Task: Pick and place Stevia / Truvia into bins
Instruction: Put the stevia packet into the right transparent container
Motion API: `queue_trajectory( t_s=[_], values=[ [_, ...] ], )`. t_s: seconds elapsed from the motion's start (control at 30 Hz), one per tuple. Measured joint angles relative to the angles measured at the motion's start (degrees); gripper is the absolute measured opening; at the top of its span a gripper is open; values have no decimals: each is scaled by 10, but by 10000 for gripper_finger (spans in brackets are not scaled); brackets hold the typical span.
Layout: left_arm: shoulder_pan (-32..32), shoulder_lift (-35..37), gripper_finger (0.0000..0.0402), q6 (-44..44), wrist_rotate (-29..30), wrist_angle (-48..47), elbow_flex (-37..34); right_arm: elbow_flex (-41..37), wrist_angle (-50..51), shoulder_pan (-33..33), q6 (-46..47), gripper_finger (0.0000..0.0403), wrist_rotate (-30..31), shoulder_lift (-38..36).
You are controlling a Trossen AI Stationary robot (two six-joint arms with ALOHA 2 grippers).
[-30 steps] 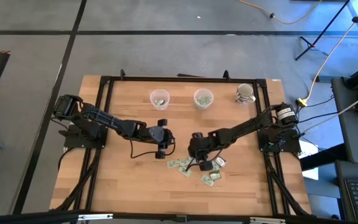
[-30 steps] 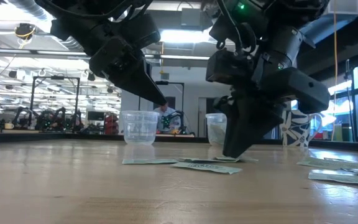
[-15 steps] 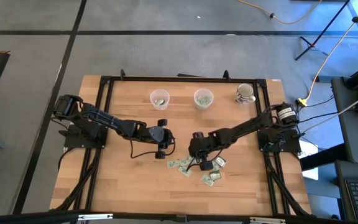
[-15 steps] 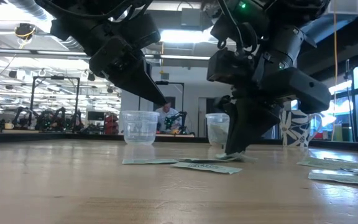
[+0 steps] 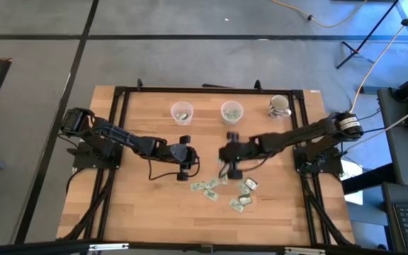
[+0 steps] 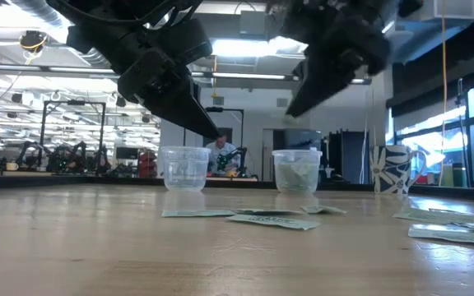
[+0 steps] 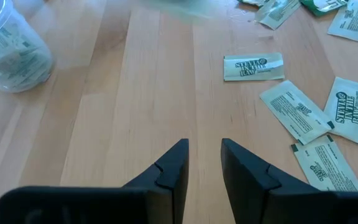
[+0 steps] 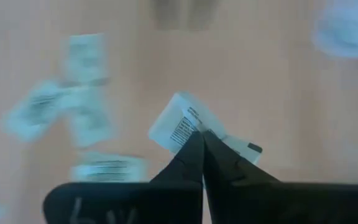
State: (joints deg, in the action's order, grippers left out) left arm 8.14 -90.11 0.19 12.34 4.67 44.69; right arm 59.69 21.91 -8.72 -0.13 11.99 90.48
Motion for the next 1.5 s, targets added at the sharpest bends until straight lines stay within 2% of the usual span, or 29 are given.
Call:
queue_trajectory(
  t_s=[0.1, 0.3, 0.47, 0.73, 0.93, 1.1, 1.5],
  values=[
    [0, 0, 88, 0, 0, 0, 0, 8, 29, 33, -2, 1, 45, -36],
    [0, 0, 88, 0, 0, 1, 0, 11, 21, 133, -25, 0, 50, -74],
    [0, 0, 88, 0, 0, -1, 0, 11, 14, 213, -61, 0, 29, -58],
    [0, 0, 88, 0, 0, -2, 0, 11, 8, 297, -30, 0, 30, -4],
    [0, 0, 88, 0, 0, -2, 0, 11, 7, 322, -18, 2, 30, 38],
    [0, 0, 88, 0, 0, -3, 0, 11, 8, 326, 0, 19, 30, 50],
    [0, 0, 88, 0, 0, -3, 0, 11, 26, 326, 0, 103, 30, 37]
  ],
)
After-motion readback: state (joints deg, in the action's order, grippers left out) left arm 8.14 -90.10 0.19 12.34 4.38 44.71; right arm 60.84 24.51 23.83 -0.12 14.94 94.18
